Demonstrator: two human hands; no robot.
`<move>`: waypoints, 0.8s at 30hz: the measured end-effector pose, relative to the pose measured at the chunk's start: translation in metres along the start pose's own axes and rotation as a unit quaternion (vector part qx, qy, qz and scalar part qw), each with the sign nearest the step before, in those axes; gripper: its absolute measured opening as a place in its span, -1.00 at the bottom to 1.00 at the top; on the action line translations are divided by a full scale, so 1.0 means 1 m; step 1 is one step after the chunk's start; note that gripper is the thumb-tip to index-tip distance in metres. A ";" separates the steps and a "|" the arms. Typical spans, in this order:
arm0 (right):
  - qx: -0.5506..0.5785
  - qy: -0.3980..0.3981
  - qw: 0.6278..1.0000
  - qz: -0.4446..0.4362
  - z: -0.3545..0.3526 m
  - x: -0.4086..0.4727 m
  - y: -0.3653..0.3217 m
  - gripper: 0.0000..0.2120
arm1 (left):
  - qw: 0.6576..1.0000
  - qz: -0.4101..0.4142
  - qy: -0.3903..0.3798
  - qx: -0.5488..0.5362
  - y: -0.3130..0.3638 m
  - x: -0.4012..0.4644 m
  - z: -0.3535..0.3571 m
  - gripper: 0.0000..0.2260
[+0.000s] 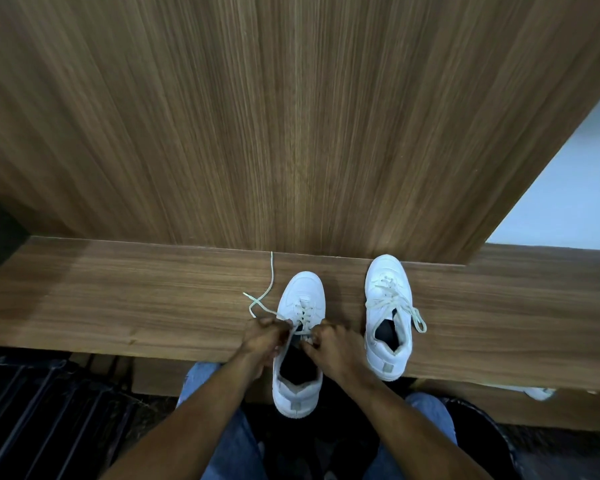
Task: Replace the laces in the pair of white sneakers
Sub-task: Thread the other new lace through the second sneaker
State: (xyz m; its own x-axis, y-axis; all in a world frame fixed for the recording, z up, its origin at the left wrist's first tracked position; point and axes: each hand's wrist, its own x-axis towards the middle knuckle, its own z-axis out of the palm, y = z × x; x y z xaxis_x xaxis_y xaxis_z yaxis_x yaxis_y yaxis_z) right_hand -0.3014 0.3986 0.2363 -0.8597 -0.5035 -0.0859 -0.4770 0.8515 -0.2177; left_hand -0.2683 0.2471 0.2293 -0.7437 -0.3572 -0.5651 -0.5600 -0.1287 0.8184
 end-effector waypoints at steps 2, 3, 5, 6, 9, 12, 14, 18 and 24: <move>-0.004 -0.005 1.000 0.006 -0.002 -0.001 0.001 -0.58 | 0.999 0.019 0.004 -0.025 0.012 0.005 -0.001 -0.81; -0.004 -0.008 1.000 0.008 -0.002 -0.001 0.001 -0.57 | 0.998 0.018 0.010 -0.056 0.019 0.009 -0.004 -0.84; -0.001 -0.013 1.000 0.010 -0.003 -0.001 0.001 -0.55 | 0.988 0.016 0.040 -0.147 0.035 0.016 -0.016 -0.89; 0.002 -0.016 1.000 0.012 -0.004 -0.001 0.001 -0.54 | 0.980 0.020 0.062 -0.190 0.045 0.018 -0.023 -0.90; 0.011 -0.026 1.000 0.015 -0.006 0.000 0.000 -0.53 | 0.944 0.040 0.095 -0.314 0.078 0.024 -0.051 -0.87; 0.016 -0.037 0.999 0.018 -0.007 0.000 -0.001 -0.55 | 0.908 0.053 0.117 -0.399 0.107 0.027 -0.081 -0.85; 0.018 -0.042 0.999 0.018 -0.007 0.001 0.000 -0.55 | 0.894 0.053 0.136 -0.423 0.120 0.028 -0.094 -0.80; 0.032 -0.044 0.998 0.023 -0.005 0.000 -0.002 -0.56 | 0.892 0.048 0.154 -0.423 0.118 0.037 -0.097 -0.82; 0.061 -0.039 0.997 0.043 0.001 0.001 -0.001 -0.58 | 0.973 0.058 0.187 -0.124 0.061 0.044 -0.060 -0.84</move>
State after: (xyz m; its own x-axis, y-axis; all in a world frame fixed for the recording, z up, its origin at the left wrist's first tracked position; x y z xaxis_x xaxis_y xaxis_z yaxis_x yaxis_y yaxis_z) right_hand -0.3021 0.3973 0.2355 -0.8773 -0.4437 -0.1829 -0.3731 0.8702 -0.3217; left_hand -0.3133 0.1675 0.2610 -0.5861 -0.6884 -0.4272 -0.3404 -0.2692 0.9009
